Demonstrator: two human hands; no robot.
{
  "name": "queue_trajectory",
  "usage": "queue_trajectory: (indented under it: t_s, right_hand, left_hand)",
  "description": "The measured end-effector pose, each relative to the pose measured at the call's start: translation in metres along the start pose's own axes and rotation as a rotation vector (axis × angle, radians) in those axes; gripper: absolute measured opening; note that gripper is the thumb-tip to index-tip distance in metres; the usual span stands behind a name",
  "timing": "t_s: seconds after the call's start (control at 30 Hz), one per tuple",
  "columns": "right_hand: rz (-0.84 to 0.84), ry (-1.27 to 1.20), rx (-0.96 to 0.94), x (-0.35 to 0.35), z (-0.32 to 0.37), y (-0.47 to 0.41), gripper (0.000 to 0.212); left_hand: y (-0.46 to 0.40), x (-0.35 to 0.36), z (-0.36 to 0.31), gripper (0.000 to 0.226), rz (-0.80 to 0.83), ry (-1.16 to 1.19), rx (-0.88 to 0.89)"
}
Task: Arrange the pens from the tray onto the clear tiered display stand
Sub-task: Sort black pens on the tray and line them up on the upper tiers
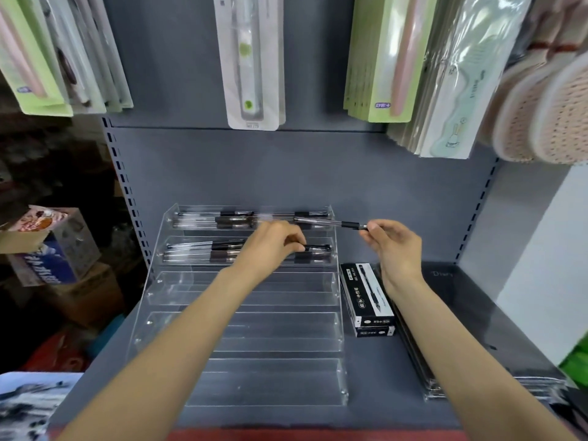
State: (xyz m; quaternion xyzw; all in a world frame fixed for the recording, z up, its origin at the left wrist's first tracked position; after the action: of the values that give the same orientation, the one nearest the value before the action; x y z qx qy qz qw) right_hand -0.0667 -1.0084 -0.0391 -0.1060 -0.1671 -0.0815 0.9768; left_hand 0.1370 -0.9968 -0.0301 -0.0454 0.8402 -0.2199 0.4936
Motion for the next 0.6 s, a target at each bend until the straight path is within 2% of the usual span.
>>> queue_trajectory:
  t_s: [0.23,0.4,0.6]
  right_hand:
    - [0.013,0.010,0.011,-0.003,-0.003,-0.003,0.008]
    - [0.031,0.000,0.018,0.005,-0.007,-0.002,0.008]
    - [0.040,-0.018,0.024,0.016,-0.011,0.000,0.009]
  left_hand:
    - [-0.002,0.010,0.008,0.019,0.111,0.023,0.051]
    - [0.013,0.000,0.025,0.020,0.005,-0.085,0.056]
    - [0.026,-0.014,0.038,0.016,-0.027,-0.121,0.026]
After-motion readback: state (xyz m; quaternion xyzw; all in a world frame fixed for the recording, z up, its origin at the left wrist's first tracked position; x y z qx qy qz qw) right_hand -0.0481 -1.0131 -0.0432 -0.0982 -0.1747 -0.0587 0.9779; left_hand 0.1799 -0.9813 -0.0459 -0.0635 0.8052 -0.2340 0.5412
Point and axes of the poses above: each hand's wrist, its own y-axis away from the middle knuckle, its own x-axis out of the palm, z = x × y, the point moved 3 cm from there along -y, towards the middle knuckle, and after that the axes turned 3 degrees about -y, right-handed, at the moved point
